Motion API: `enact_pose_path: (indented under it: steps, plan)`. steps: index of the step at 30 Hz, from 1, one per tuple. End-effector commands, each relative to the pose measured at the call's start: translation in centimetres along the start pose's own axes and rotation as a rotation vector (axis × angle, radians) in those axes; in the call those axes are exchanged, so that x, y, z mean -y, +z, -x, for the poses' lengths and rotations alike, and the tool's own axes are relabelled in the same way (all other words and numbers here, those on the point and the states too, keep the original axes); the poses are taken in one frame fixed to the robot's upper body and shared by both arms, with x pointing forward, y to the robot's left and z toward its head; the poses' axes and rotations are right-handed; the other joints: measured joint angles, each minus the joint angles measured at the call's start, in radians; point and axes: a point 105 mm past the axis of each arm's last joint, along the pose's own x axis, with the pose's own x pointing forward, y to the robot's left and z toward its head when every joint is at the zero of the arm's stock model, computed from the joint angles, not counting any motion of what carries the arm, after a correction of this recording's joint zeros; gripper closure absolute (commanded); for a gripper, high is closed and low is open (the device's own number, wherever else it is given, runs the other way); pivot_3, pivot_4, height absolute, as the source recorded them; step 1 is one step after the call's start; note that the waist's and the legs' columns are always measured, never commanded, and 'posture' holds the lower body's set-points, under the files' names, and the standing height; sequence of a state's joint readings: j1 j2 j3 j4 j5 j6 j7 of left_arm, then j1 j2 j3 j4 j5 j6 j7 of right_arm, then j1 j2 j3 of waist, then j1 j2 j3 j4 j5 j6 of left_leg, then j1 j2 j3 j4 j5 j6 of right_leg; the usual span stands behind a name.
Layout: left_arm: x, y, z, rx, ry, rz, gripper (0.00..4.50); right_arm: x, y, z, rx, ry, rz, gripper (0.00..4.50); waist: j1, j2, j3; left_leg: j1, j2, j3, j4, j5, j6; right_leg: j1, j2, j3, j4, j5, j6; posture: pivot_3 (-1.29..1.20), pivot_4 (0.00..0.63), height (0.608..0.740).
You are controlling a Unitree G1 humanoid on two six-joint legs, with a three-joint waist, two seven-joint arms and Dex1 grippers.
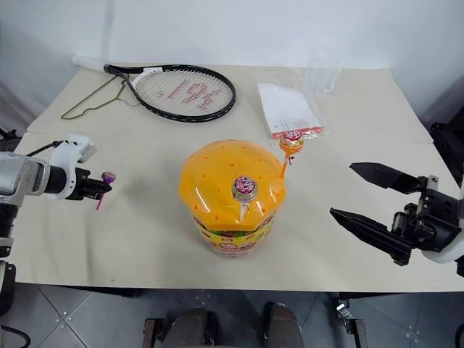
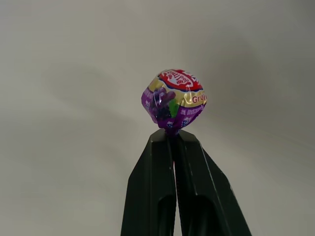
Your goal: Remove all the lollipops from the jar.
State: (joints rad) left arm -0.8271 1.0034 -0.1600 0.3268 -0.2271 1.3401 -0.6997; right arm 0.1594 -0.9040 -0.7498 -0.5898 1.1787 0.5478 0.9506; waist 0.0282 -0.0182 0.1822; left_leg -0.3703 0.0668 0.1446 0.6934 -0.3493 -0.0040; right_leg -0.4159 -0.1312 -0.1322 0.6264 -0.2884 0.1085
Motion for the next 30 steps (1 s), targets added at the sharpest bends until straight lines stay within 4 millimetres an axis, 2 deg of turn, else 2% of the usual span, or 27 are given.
enact_pose_path:
  steps: [1, 3, 8, 15, 20, 24, 26, 30]
  plan:
    - [-1.0, -0.2, 0.7, -0.028, 0.053, 0.033, 4.25, 0.1, 0.6, -0.1, 0.005, 0.004, 0.032, 0.0, -0.002, 0.0, 0.0, 0.0, 0.0, 0.0, 0.0, 0.0, 0.0, -0.001, 0.0, 0.0, 0.0, 0.0, 0.0, 0.0, 0.15, 0.74]
    - [-0.8, -0.3, 0.8, -0.041, 0.038, 0.054, 3.77, 0.3, 0.7, -0.2, 0.002, 0.001, 0.038, 0.0, -0.002, 0.0, 0.0, 0.0, 0.0, 0.0, 0.0, 0.0, 0.0, -0.001, 0.0, 0.0, 0.001, 0.0, 0.0, 0.0, 0.15, 0.74]
    - [-0.8, 0.3, 1.8, -0.045, 0.069, 0.032, 2.15, 0.4, 1.0, -0.1, -0.003, -0.004, 0.049, 0.0, -0.002, 0.0, 0.0, 0.0, 0.0, 0.001, 0.0, 0.0, 0.0, -0.001, 0.0, 0.001, 0.001, 0.0, 0.0, 0.0, 0.15, 0.74]
    - [1.6, 4.0, 5.9, 0.064, 0.035, -0.123, 0.02, 1.0, 1.3, 0.0, -0.016, -0.016, 0.067, 0.0, 0.0, -0.004, 0.002, -0.001, 0.0, 0.001, 0.001, 0.0, 0.0, -0.002, 0.0, 0.001, 0.001, 0.0, 0.0, 0.0, 0.15, 0.74]
    - [3.7, 6.8, 8.5, 0.198, -0.041, -0.227, 0.02, 1.3, 1.5, 0.1, -0.024, -0.026, 0.08, 0.0, -0.001, -0.004, 0.002, -0.001, 0.0, 0.002, 0.001, 0.0, 0.0, -0.002, 0.0, 0.002, 0.001, 0.0, 0.0, 0.0, 0.15, 0.74]
    - [4.4, 8.0, 9.1, 0.268, -0.087, -0.262, 0.02, 1.3, 1.6, 0.2, -0.025, -0.029, 0.086, 0.0, -0.002, -0.004, 0.002, -0.001, 0.0, 0.002, 0.001, 0.0, 0.0, -0.002, 0.0, 0.002, 0.001, 0.0, 0.0, 0.0, 0.15, 0.74]
    - [5.1, 9.3, 9.2, 0.361, -0.138, -0.305, 0.02, 1.4, 1.9, 0.2, -0.022, -0.038, 0.103, 0.0, -0.002, -0.004, 0.002, -0.001, 0.0, 0.002, 0.001, 0.0, 0.0, -0.002, 0.0, 0.002, 0.001, 0.0, 0.0, 0.0, 0.15, 0.74]
    - [8.2, 10.9, 10.3, 0.54, -0.331, -0.424, 0.02, 1.4, 2.1, 0.4, -0.027, -0.056, 0.119, 0.0, 0.002, -0.004, 0.002, -0.002, 0.0, 0.002, 0.004, 0.0, 0.0, -0.002, 0.0, 0.002, 0.002, 0.0, 0.001, 0.0, 0.15, 0.74]
